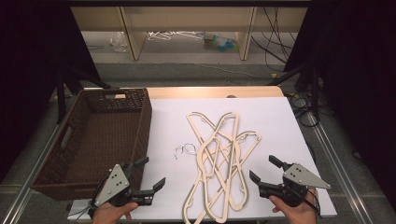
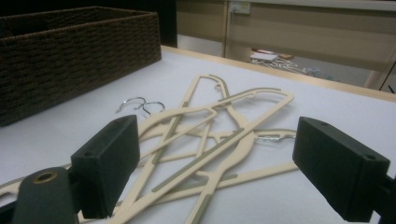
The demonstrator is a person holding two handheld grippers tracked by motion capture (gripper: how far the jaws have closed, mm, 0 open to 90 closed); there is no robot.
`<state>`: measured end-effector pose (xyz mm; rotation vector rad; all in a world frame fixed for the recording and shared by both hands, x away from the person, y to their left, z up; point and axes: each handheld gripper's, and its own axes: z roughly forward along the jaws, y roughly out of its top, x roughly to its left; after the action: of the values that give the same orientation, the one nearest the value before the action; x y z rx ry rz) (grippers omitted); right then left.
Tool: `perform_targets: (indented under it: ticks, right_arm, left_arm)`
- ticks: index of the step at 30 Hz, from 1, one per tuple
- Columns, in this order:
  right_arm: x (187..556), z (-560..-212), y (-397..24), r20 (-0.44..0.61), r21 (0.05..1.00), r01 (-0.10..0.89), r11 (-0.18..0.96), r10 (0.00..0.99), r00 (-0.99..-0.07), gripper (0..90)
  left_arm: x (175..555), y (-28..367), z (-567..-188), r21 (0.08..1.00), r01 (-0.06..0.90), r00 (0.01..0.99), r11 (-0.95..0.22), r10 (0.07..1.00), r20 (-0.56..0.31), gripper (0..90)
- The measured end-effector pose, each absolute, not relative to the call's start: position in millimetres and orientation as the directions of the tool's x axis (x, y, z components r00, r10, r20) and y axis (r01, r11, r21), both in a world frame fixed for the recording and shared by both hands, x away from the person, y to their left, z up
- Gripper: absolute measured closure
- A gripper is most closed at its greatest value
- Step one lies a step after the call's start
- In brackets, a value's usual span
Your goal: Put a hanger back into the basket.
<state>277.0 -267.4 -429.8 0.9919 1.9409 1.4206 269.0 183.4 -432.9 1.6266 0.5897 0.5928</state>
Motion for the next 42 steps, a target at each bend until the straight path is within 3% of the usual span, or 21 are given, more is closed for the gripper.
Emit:
perform_targets:
  ticks: [13, 20, 24, 34, 38, 42]
  right_arm:
    - [278, -434, -263, 0.009, 0.929, 0.303, 0.211, 0.808, -0.589, 16.0]
    - [281, -441, -258, 0.024, 0.887, 0.39, 0.248, 0.817, -0.576, 17.2]
    - [286, -445, -245, 0.05, 0.833, 0.476, 0.282, 0.819, -0.572, 20.9]
    - [304, -458, -206, 0.038, 0.697, 0.585, 0.414, 0.794, -0.607, 27.5]
    - [314, -461, -199, 0.044, 0.674, 0.61, 0.417, 0.801, -0.597, 29.7]
    - [329, -464, -190, 0.061, 0.643, 0.644, 0.414, 0.811, -0.583, 37.5]
  left_arm:
    - [269, 182, -434, 0.991, 0.05, 0.74, -0.128, 0.671, 0.049, 15.8]
    - [269, 182, -434, 0.988, 0.048, 0.741, -0.148, 0.669, 0.064, 15.7]
    - [270, 181, -435, 0.987, 0.051, 0.745, -0.152, 0.664, 0.063, 15.7]
    - [270, 178, -437, 0.984, 0.056, 0.753, -0.167, 0.655, 0.068, 15.8]
    - [270, 178, -437, 0.984, 0.057, 0.754, -0.167, 0.654, 0.068, 15.9]
    - [269, 177, -437, 0.983, 0.056, 0.756, -0.173, 0.65, 0.071, 15.9]
